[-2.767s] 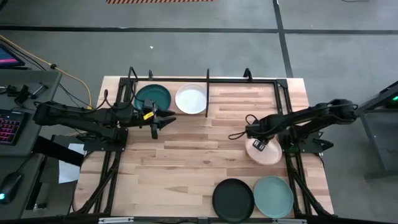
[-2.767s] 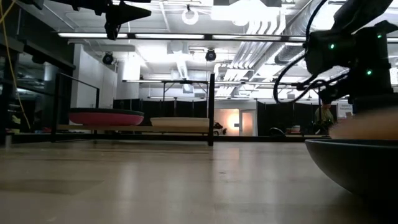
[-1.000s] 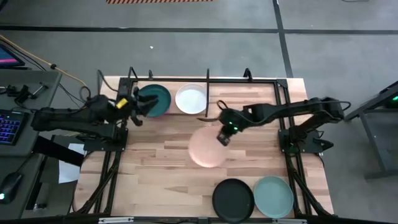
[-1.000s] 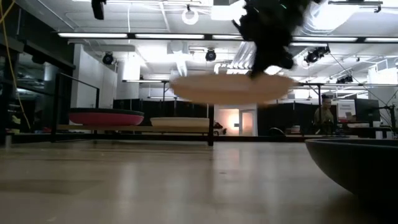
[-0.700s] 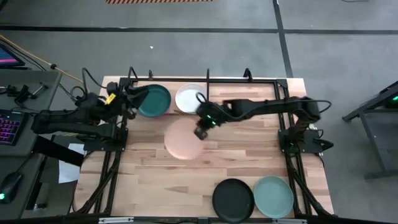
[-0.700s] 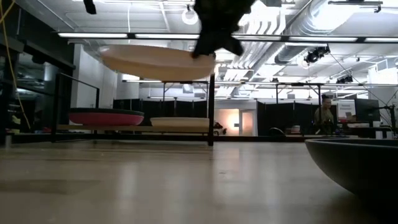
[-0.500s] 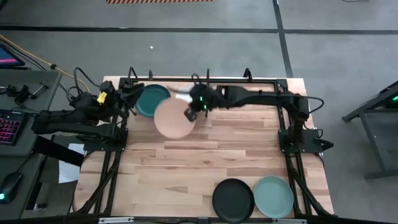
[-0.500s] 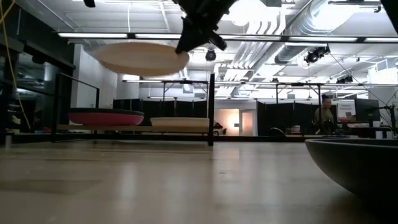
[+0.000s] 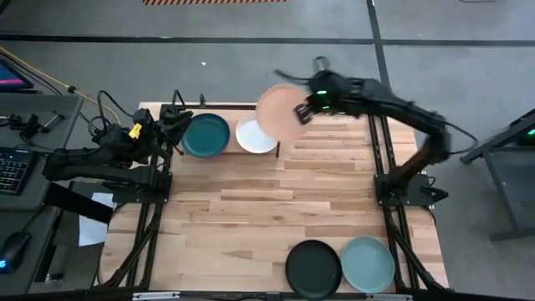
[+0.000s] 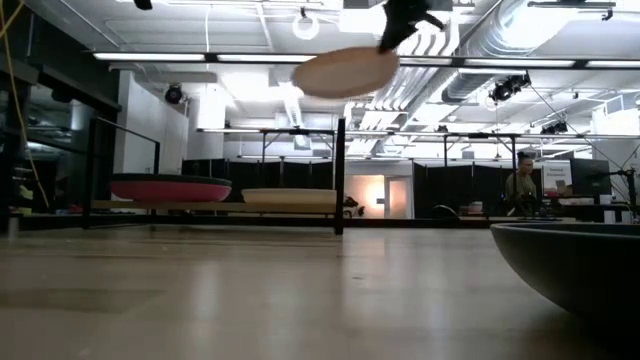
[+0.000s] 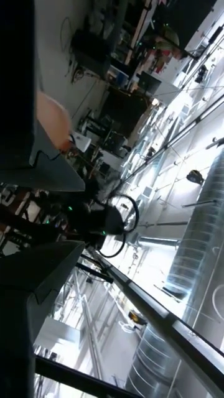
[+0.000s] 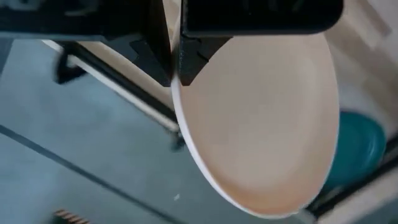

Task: Place and stack plates onto a shelf
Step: Stack the light orange plate on top of the white plate on the shelf

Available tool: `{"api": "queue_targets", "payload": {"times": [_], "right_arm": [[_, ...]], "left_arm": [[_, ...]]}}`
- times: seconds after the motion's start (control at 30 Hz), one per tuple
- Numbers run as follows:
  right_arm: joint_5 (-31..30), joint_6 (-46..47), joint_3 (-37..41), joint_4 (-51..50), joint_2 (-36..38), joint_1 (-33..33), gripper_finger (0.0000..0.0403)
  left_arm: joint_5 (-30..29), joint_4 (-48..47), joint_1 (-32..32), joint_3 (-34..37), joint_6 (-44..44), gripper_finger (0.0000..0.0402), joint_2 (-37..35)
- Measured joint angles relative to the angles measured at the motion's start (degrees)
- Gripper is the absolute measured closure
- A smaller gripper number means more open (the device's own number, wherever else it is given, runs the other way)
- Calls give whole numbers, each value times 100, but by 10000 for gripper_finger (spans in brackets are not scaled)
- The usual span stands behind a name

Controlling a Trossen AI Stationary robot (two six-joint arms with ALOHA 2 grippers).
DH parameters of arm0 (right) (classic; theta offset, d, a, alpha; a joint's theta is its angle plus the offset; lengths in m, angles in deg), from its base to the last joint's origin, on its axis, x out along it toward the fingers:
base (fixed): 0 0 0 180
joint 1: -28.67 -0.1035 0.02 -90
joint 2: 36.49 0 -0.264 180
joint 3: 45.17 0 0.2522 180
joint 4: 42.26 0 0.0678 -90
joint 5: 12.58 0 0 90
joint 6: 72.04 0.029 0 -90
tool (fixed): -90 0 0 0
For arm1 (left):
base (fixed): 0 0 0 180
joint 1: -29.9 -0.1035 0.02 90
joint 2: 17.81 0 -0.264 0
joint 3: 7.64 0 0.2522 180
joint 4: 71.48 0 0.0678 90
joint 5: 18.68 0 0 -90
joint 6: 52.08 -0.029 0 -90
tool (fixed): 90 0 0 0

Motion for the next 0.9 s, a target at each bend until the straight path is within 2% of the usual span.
{"api": "queue_targets", "payload": {"times": [0.1, 0.27, 0.43, 0.53, 0.7, 0.8, 0.9], "right_arm": [[-222, 458, 762, 27, 929, 144, 403], [-433, 1594, 2496, -18, 2257, 332, 403], [-594, 2750, 4279, 527, 3054, 452, 403], [-497, 3263, 5301, 1583, 3246, 527, 403], [-32, 3964, 6755, 3938, 3064, 665, 403], [105, 4332, 7221, 4907, 2783, 680, 403], [183, 4558, 7380, 5339, 2466, 680, 403]], "left_arm": [[0, -9, 0, 2, -178, 271, 2], [0, -9, 0, 2, -327, 271, 2], [-33, -9, 0, 2, -330, 271, 2], [-33, -9, 0, 2, -330, 271, 0], [-35, -7, 0, 2, -330, 271, 2], [-40, -7, 0, 2, -330, 271, 1], [-47, -7, 0, 2, -330, 271, 0]]}}
